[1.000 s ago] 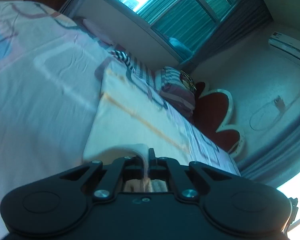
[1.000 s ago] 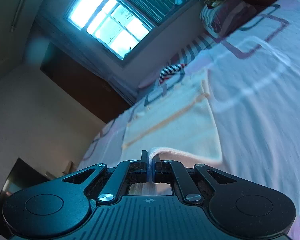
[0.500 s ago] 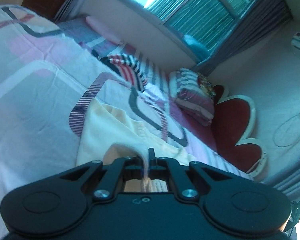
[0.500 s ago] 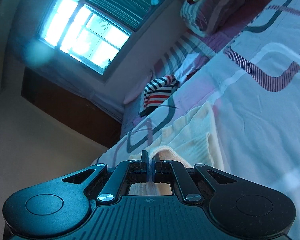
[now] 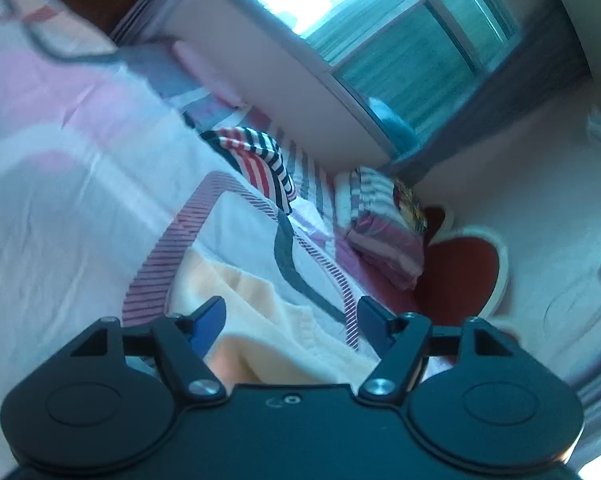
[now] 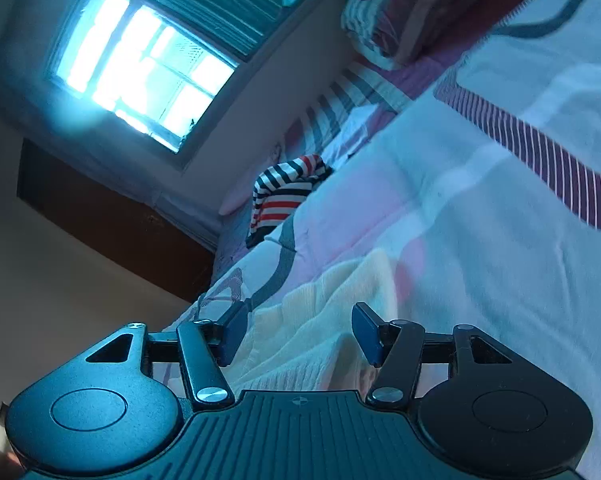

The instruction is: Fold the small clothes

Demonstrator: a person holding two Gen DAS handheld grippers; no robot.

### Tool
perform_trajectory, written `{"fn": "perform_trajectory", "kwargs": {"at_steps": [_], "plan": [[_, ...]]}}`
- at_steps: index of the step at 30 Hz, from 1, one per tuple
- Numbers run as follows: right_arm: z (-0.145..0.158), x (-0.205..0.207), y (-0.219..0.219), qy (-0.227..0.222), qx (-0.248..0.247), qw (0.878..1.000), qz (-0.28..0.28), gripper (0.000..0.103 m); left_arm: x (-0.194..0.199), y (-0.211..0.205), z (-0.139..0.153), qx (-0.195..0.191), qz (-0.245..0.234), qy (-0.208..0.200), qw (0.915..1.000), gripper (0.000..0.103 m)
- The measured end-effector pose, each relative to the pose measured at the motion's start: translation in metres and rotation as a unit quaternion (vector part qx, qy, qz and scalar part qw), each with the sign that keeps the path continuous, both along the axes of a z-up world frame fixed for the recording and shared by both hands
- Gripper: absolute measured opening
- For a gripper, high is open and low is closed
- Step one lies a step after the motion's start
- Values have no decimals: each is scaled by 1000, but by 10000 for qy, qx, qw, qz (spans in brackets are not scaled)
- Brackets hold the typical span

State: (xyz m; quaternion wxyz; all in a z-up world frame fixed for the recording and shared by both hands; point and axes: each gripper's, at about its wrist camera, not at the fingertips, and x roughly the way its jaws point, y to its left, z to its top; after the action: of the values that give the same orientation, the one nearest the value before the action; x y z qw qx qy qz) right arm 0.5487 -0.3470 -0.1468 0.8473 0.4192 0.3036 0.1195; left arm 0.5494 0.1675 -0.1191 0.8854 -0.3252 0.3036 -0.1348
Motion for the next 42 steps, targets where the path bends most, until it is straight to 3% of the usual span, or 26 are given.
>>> {"fn": "perform_trajectory", "kwargs": {"at_steps": [4,7,10,13,15,17,19,22,24,29,30,32,33,35,38,42], "plan": [[10,-10,0,-238,-462,9985,187,57,-13,-3,12,865,-482,-228,9948,66],[20,-28,8,-371,-1254,9900,532,57,-36,-1,14,1545,-706,-279,9851,59],[17,-47,24,-436,-2102,9713,1027,56,-48,-10,11,2252,-971,-195,9693,54],[10,-49,53,-535,-3109,9344,1653,56,-38,-37,9,3102,-1316,-196,9413,50],[5,-43,71,-683,-3600,9123,1829,56,-28,-55,11,3446,-1426,-389,9271,50],[1,-24,79,-689,-3755,9079,1732,56,-10,-68,8,3577,-1468,-400,9214,53],[-1,0,78,-616,-3640,9177,1471,56,8,-73,7,3515,-1234,-373,9273,51],[2,24,61,-474,-2963,9488,988,56,24,-60,8,2808,-920,-188,9552,51],[8,24,49,-470,-2647,9593,859,56,22,-52,11,2655,-815,-249,9603,51],[14,18,48,-456,-2663,9547,1246,54,27,-55,2,2813,-978,-63,9546,48],[12,19,50,-386,-2672,9541,1300,48,31,-57,-1,2886,-997,27,9522,46],[4,25,54,-248,-2646,9539,1393,8,34,-59,-5,2895,-1038,112,9515,37],[2,25,56,-235,-2675,9528,1418,3,32,-59,-6,2891,-1070,105,9512,32],[0,24,62,-287,-2784,9491,1444,2,32,-63,-7,3014,-1127,41,9468,7],[5,18,67,-486,-3047,9416,1347,2,26,-61,-2,2937,-971,-214,9507,4],[18,12,63,-839,-3098,9410,1073,2,19,-55,3,2707,-698,-554,9585,4]]}}
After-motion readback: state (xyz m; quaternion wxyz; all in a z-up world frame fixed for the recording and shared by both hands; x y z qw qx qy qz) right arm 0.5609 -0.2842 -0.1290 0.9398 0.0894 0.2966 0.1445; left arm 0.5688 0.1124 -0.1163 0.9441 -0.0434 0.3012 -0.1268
